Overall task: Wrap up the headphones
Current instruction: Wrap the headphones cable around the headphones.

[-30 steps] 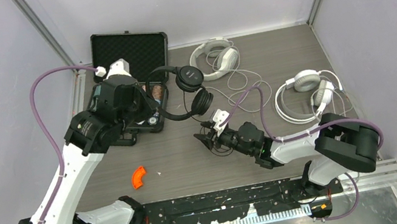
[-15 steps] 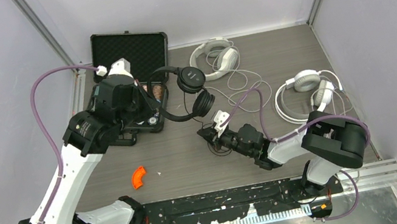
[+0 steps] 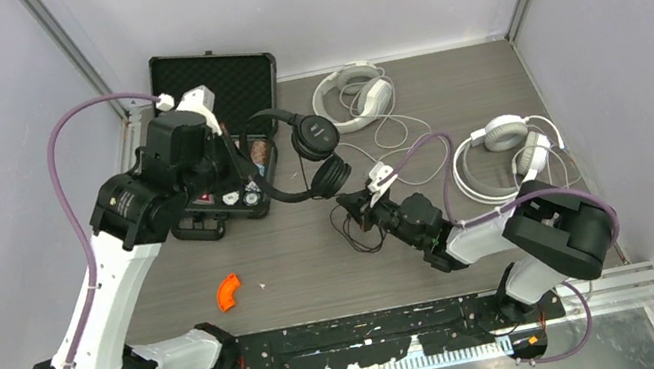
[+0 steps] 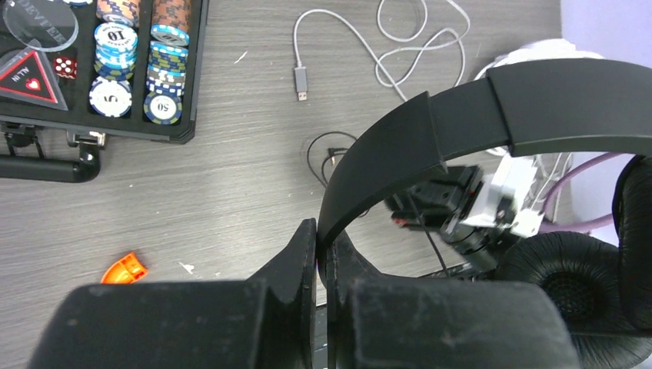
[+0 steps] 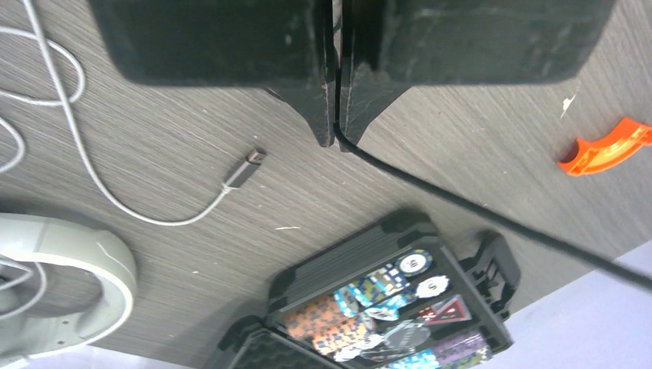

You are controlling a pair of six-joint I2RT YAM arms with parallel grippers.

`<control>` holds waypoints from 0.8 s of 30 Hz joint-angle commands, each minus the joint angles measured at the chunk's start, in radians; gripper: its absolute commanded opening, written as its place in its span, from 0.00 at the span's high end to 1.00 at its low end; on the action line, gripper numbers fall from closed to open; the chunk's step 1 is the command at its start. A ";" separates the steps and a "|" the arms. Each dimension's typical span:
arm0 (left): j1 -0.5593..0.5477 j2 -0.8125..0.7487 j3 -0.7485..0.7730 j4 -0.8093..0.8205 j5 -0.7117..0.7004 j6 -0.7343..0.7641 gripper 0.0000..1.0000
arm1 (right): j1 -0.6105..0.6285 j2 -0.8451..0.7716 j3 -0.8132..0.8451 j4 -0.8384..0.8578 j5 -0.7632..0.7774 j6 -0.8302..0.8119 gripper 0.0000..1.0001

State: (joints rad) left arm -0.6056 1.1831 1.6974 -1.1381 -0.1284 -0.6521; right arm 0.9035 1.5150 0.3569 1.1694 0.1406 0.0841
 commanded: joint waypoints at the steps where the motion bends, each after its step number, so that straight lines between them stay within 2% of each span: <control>1: 0.015 -0.007 0.054 -0.006 0.101 0.103 1.00 | -0.034 -0.058 0.014 -0.065 0.076 0.055 1.00; 7: 0.028 0.012 0.082 -0.077 -0.015 0.192 1.00 | -0.050 -0.147 0.007 -0.133 0.076 0.066 1.00; 13: 0.035 0.007 0.075 -0.041 -0.007 0.175 1.00 | -0.059 -0.162 0.007 -0.175 0.084 0.078 1.00; 24: 0.044 0.023 0.114 -0.064 -0.095 0.177 1.00 | -0.060 -0.159 0.010 -0.181 0.086 0.094 1.00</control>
State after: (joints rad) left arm -0.5671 1.2137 1.7515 -1.2205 -0.1856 -0.4839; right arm 0.8524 1.3670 0.3573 0.9825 0.1932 0.1650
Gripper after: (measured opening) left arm 0.031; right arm 0.030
